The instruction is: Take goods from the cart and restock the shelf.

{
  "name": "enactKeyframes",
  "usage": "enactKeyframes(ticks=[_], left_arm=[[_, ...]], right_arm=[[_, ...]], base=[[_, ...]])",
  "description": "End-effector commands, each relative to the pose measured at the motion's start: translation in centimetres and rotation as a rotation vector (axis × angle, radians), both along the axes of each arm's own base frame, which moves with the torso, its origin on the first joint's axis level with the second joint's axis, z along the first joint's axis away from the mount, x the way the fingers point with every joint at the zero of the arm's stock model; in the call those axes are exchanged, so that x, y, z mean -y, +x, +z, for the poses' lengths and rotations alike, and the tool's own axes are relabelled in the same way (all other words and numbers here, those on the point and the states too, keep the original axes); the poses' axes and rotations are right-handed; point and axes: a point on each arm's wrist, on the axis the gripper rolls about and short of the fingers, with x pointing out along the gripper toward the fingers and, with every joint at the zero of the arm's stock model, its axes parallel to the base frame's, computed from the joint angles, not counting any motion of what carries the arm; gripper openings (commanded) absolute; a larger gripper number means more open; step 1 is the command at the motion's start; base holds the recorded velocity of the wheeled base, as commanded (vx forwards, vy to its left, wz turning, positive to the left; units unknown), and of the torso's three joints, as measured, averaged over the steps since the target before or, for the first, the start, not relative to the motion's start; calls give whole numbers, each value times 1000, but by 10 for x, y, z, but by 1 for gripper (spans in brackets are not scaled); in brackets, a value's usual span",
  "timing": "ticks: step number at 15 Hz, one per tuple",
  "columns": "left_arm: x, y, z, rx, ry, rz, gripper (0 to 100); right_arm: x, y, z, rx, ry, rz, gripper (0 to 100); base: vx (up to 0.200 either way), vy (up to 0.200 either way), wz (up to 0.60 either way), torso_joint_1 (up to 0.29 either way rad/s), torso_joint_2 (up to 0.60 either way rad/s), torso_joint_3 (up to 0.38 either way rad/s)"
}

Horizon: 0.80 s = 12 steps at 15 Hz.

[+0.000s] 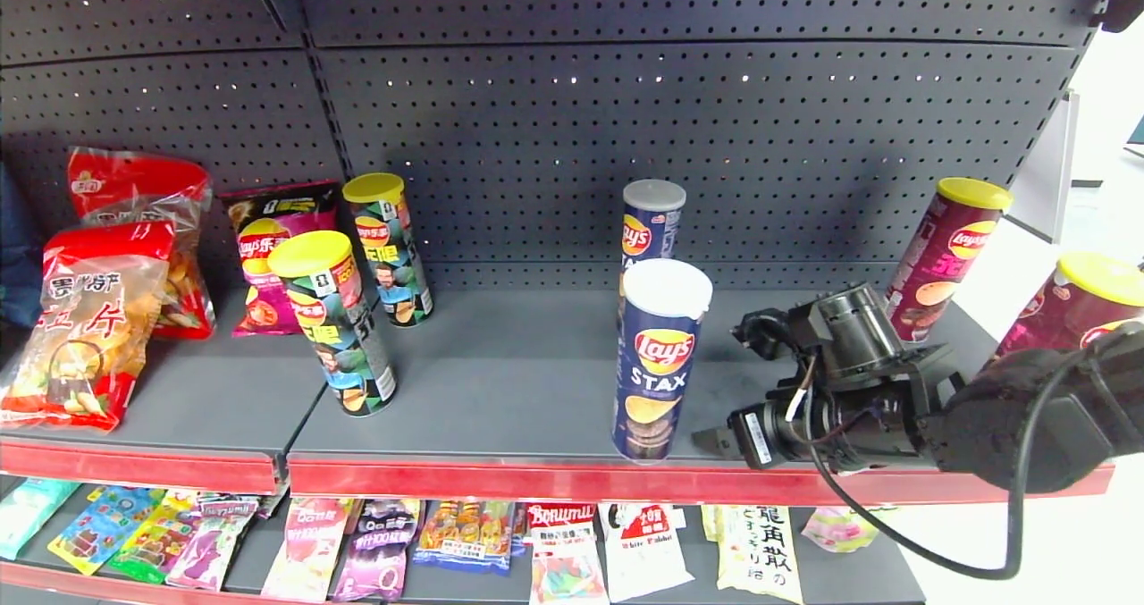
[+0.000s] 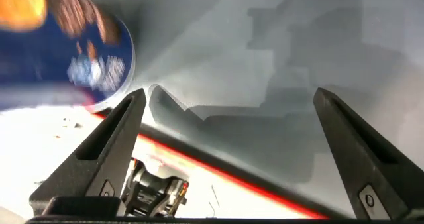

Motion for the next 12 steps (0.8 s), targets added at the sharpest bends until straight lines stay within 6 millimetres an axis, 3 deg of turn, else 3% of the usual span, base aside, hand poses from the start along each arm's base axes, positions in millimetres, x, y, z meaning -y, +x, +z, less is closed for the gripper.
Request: enactKeyframes(ticks=[1, 5, 8, 9, 10, 12], left_arm=[[0, 0, 0, 0, 0, 0, 100], [0, 0, 0, 0, 0, 1, 100], [0, 0, 0, 0, 0, 1, 100], [0, 0, 0, 0, 0, 1, 100], [0, 0, 0, 0, 0, 0, 100], [0, 0, 0, 0, 0, 1, 100]], right_arm=[[15, -26, 25, 69, 27, -4, 100], [52, -91, 58, 220, 60, 24, 100], [95, -143, 66, 391, 4, 18, 100], [96, -144, 66, 394, 3, 20, 100], [117, -172, 67, 504, -11, -6, 100], [129, -195, 62, 571, 15, -44, 100]], base=[[0, 0, 0, 0, 0, 0], [0, 0, 0, 0, 0, 0], [0, 0, 0, 0, 0, 0], [0, 0, 0, 0, 0, 0], [0, 0, 0, 0, 0, 0], [0, 0, 0, 0, 0, 0]])
